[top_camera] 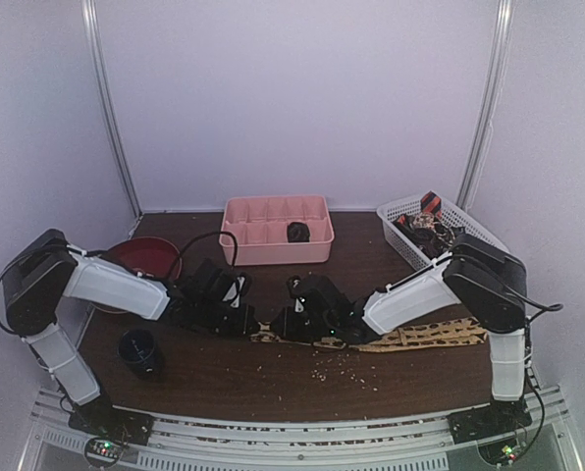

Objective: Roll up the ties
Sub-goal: Roll the tie at the center of the board.

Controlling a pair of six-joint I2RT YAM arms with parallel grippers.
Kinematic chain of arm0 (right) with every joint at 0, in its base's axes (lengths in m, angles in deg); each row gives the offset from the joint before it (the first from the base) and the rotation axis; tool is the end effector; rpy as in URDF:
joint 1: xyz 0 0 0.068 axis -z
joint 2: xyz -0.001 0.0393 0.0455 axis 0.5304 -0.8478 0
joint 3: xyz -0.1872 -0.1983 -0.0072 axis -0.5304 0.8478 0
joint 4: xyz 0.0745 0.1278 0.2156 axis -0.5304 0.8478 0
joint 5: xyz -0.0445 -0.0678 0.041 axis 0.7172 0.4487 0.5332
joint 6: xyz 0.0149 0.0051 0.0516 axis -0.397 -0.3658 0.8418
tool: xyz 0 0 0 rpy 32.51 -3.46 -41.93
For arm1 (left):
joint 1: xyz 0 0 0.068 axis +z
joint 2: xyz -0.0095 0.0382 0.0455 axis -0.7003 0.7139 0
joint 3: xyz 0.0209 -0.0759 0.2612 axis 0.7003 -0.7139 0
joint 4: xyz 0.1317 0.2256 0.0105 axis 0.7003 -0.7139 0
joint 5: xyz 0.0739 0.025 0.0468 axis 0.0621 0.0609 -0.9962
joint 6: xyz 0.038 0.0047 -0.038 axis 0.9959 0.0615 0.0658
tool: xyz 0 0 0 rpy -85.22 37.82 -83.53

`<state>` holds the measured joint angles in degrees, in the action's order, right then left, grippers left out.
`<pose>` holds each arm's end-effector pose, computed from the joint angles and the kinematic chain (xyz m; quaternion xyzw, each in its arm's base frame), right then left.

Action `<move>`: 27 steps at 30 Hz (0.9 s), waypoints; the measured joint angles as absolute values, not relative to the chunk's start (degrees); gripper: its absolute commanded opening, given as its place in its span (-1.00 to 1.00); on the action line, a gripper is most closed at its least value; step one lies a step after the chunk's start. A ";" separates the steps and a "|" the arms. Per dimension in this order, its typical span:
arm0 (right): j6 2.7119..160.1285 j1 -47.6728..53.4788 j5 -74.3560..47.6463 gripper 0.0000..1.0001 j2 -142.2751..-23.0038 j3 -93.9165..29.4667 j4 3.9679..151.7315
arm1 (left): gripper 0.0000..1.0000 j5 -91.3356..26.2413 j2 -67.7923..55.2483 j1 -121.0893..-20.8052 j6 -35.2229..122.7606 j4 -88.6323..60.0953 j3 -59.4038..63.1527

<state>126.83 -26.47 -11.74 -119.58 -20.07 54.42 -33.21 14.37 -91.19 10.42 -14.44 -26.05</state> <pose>0.2205 0.3669 0.1242 -0.0733 0.8695 0.4262 0.2387 0.2138 -0.2340 0.1370 0.0375 0.9368 -0.2889 0.1939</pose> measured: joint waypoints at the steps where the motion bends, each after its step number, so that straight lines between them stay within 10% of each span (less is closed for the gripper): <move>1: 126.83 -26.49 -11.84 -0.73 -119.62 -20.07 54.40 | -1.00 -33.37 14.31 -91.19 10.42 -14.50 -26.05; 27: 125.06 -26.49 -12.13 -0.63 -119.97 -22.06 56.41 | -1.00 -27.66 14.00 -89.96 10.66 -8.19 -29.59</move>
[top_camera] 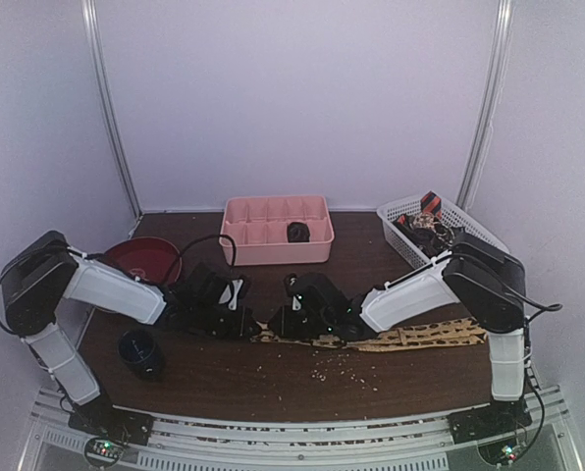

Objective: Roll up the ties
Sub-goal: Roll the tie at the center of the board.

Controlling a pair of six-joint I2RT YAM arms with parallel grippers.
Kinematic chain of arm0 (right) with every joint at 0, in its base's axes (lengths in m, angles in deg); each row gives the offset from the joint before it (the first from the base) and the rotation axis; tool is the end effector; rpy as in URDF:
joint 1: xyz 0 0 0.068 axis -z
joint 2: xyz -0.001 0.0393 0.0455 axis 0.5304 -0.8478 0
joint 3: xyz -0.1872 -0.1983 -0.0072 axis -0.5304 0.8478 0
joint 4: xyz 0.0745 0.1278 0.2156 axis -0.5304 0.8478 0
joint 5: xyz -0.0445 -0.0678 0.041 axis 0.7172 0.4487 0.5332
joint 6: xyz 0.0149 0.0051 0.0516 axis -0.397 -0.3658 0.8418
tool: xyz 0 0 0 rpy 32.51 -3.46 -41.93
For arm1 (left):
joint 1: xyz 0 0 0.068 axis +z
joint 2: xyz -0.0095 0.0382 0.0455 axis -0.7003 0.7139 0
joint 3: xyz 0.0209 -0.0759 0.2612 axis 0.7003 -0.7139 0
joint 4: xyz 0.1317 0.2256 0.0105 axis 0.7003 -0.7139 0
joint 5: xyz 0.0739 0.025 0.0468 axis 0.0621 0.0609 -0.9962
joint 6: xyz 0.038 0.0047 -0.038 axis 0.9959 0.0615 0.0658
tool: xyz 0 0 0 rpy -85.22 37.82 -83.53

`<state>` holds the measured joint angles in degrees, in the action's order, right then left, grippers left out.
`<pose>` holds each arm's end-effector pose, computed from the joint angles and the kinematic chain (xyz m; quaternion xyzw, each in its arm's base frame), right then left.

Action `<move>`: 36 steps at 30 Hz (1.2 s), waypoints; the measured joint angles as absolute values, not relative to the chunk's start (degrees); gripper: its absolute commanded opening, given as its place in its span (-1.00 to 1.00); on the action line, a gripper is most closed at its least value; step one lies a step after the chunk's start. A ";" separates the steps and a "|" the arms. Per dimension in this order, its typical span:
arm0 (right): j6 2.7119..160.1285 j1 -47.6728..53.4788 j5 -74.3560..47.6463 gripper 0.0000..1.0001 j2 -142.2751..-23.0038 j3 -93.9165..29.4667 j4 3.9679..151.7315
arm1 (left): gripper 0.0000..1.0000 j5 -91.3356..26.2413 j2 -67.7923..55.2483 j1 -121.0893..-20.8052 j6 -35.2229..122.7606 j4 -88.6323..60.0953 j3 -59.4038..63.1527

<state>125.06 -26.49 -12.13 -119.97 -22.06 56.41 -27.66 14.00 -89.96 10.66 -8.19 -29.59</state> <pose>0.2232 0.3720 0.1282 -0.0885 0.8696 0.4218 0.2409 0.2117 -0.2270 0.1308 0.0488 0.9233 -0.3342 0.1828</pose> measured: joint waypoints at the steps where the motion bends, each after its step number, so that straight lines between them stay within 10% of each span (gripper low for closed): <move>1: 125.06 -26.49 -12.13 -0.62 -119.95 -22.06 56.68 | -1.00 -27.66 14.22 -89.96 10.66 -7.92 -29.59; 22: 126.02 -26.99 -10.97 -0.50 -119.40 -22.35 59.78 | -1.00 -28.21 14.55 -89.99 10.86 -7.29 -29.59; 36: 125.91 -28.04 -11.45 -0.95 -116.97 -23.00 61.66 | -1.00 -28.67 14.55 -89.99 10.86 -7.36 -29.59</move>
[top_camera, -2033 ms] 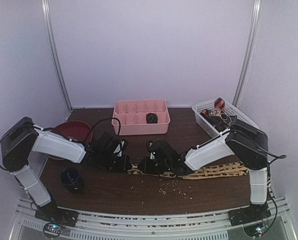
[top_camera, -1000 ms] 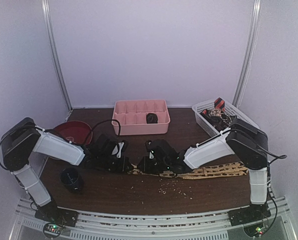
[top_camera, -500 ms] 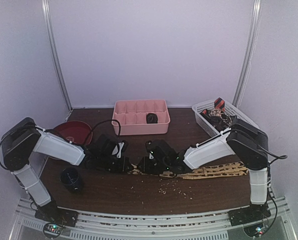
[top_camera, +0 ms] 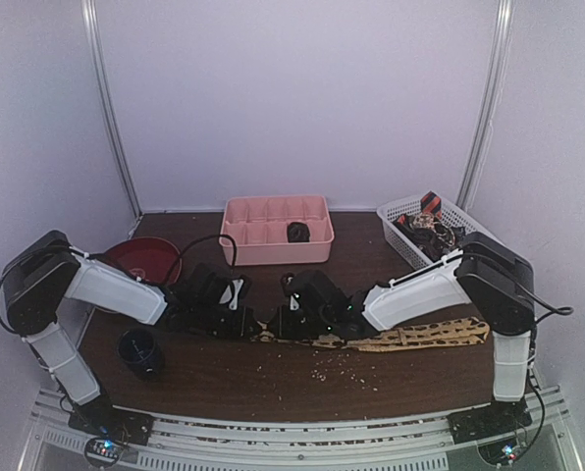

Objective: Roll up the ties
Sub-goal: Roll the tie at the center of the board.

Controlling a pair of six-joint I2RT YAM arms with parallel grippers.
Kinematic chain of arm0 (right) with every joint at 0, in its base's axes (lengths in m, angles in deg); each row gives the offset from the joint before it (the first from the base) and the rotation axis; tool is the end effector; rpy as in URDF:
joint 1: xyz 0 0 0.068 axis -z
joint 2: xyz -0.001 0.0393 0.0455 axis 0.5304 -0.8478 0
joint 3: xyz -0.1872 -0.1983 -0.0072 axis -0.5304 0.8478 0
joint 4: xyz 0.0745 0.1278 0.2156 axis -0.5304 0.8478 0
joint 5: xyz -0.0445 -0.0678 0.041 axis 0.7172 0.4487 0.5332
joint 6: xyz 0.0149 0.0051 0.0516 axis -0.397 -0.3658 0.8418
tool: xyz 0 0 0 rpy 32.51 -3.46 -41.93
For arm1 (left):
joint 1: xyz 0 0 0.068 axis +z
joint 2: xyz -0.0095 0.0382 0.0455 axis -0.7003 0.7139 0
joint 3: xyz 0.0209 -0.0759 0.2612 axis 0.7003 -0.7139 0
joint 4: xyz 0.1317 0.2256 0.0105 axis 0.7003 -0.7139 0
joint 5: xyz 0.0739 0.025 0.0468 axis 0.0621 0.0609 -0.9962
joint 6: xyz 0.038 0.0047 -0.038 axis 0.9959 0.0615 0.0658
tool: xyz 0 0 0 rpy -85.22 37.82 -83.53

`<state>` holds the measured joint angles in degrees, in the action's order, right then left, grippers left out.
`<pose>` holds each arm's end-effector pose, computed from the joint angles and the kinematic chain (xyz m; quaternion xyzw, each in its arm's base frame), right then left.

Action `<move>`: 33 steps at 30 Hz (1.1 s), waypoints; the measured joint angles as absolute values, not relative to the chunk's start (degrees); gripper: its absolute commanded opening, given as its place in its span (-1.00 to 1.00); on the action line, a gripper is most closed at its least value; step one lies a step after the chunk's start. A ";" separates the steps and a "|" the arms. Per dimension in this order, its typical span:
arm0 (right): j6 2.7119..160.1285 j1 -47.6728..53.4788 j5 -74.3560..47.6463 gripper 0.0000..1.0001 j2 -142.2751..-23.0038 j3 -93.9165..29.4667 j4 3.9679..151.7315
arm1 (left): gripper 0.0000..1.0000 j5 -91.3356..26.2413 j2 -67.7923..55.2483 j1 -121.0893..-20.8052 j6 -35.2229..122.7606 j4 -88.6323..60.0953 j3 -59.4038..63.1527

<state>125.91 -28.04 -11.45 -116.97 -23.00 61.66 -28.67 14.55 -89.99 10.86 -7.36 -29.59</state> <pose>0.2118 0.3750 0.1461 -0.0908 0.8750 0.4159 0.2305 0.2130 -0.2277 0.1290 0.0476 0.9232 -0.3300 0.1910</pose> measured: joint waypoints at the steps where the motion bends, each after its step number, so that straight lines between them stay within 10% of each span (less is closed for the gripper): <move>1: 126.11 -28.11 -11.82 -0.99 -117.00 -23.00 61.31 | -1.00 -28.71 14.55 -89.99 10.86 -7.36 -29.59; 33: 125.52 -27.98 -9.11 -0.79 -118.35 -23.72 63.25 | -1.00 -29.26 14.57 -90.03 10.82 -7.38 -29.56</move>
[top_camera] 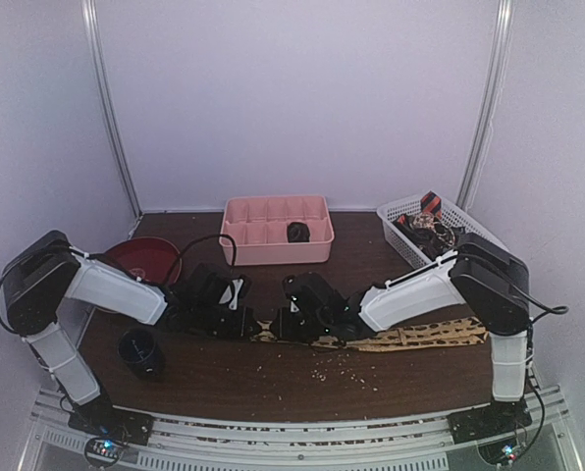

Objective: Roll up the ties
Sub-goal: Roll the tie at the center of the board.

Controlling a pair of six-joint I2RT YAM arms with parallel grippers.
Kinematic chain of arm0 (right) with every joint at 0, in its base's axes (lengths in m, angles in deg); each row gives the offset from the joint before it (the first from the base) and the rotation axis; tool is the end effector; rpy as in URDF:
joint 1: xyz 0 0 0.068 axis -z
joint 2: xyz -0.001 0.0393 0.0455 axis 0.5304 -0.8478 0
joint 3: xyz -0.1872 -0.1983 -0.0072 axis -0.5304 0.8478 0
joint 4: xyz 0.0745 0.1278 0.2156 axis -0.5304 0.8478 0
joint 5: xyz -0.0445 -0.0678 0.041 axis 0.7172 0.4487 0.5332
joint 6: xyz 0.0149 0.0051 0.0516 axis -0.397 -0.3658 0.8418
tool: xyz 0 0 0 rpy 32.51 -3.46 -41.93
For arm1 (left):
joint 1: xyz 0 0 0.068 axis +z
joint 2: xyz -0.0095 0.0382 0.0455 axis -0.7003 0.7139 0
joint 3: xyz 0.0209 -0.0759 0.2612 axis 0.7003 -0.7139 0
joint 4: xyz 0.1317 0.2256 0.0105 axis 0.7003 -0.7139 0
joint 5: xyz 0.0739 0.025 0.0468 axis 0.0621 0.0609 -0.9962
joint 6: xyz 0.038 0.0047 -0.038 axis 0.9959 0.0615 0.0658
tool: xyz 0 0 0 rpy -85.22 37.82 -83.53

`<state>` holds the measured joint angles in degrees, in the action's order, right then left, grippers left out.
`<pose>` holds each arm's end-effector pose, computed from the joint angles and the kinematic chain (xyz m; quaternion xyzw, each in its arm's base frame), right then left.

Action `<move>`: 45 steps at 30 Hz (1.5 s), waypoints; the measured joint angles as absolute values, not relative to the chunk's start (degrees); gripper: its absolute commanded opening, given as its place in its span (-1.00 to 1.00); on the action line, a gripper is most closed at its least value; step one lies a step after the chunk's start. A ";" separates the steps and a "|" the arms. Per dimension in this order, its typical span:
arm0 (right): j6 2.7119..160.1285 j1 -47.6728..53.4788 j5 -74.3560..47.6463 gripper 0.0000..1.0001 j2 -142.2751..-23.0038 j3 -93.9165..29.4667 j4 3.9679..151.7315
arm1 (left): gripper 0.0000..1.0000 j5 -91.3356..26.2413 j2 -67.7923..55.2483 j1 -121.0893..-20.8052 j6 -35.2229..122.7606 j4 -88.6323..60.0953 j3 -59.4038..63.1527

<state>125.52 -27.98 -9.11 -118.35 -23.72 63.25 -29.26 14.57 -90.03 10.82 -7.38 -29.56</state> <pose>0.2143 0.3755 0.1373 -0.0840 0.8854 0.3909 0.2370 0.2132 -0.2277 0.1289 0.0457 0.9238 -0.3268 0.1942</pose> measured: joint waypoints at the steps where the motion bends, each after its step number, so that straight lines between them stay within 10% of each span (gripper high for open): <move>1: 125.50 -27.93 -9.07 -0.81 -118.77 -24.01 63.39 | -1.00 -29.24 14.57 -90.03 10.82 -7.38 -29.56; 45: 125.61 -27.32 -9.16 -0.87 -119.97 -23.35 60.52 | -1.00 -30.48 13.26 -88.52 7.60 -5.91 -32.43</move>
